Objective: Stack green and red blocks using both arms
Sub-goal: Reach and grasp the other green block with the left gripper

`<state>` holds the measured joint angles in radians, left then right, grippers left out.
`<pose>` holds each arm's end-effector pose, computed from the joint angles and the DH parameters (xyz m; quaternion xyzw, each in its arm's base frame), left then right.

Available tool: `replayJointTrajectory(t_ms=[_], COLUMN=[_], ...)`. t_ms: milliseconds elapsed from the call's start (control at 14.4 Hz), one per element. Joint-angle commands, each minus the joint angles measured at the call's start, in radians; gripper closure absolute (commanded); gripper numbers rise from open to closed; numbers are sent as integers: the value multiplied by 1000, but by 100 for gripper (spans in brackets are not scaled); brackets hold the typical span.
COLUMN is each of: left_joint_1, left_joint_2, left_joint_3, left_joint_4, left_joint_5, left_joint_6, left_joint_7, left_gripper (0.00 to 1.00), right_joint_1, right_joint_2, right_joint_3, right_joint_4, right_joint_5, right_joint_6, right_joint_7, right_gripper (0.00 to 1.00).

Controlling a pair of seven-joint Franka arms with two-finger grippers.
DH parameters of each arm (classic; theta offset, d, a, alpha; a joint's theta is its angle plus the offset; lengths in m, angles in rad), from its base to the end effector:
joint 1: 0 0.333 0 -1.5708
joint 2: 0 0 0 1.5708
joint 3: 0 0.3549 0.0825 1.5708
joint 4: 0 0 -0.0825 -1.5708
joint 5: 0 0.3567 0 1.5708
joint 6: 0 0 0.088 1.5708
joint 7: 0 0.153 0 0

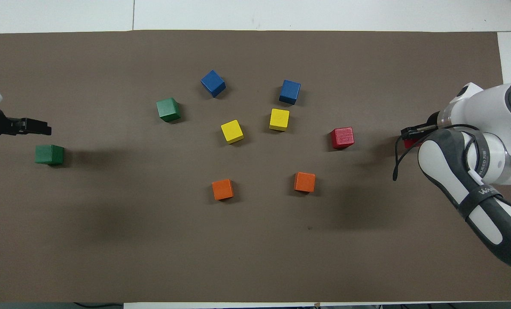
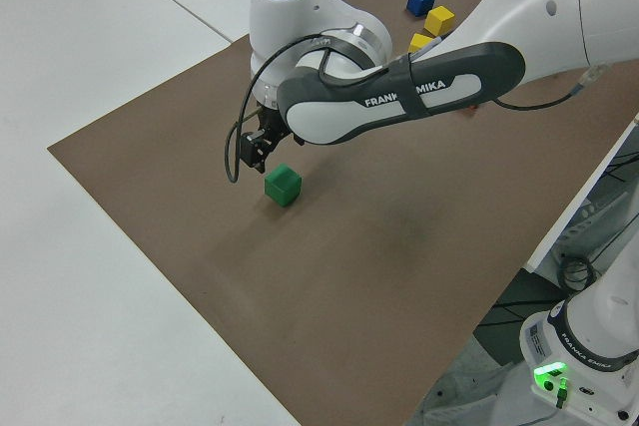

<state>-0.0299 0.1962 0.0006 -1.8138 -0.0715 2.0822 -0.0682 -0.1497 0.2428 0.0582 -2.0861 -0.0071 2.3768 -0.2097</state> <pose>0.6065 -0.0243 0.4420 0.9982 0.0358 0.0345 0.0334 0.5739 -0.0538 0.3239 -0.9979 -0.0605 -0.0246 0.0008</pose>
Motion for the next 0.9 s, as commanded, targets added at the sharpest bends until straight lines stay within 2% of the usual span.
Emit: replayJointTrajectory(t_ms=[0,70,209,417,626,695,834], left_joint_1=[-118,-152,-209,-264,-271,-272,-262], left_joint_2=[34,40,101,257,311,322,330], left_joint_3=[19,19,21,21,21,21,21], left_joint_4=[43,57,115,250,264,261,257], left_joint_5=[-13,-13,-13,-7,30,32,45], left_joint_6=[-8,-2,-2,1,64,93,128], left_joint_7=[-184,-243,-321,-375,-375,-375,-375], left_gripper=[0,0,0,0,0,0,0], right_joint_1=[-31,-34,-34,-41,-39,-37,-36], right_joint_2=[-2,1,6,18,20,21,23], right_joint_3=[11,12,12,12,12,12,12], right_joint_4=[-32,-31,-31,-32,-32,-32,-31], right_joint_5=[-2,-2,-2,-2,-2,-2,-2], right_joint_6=[42,44,45,61,62,62,65], right_joint_7=[-51,-53,-53,-53,-48,-45,-40], right_gripper=[100,100,100,100,100,92,3])
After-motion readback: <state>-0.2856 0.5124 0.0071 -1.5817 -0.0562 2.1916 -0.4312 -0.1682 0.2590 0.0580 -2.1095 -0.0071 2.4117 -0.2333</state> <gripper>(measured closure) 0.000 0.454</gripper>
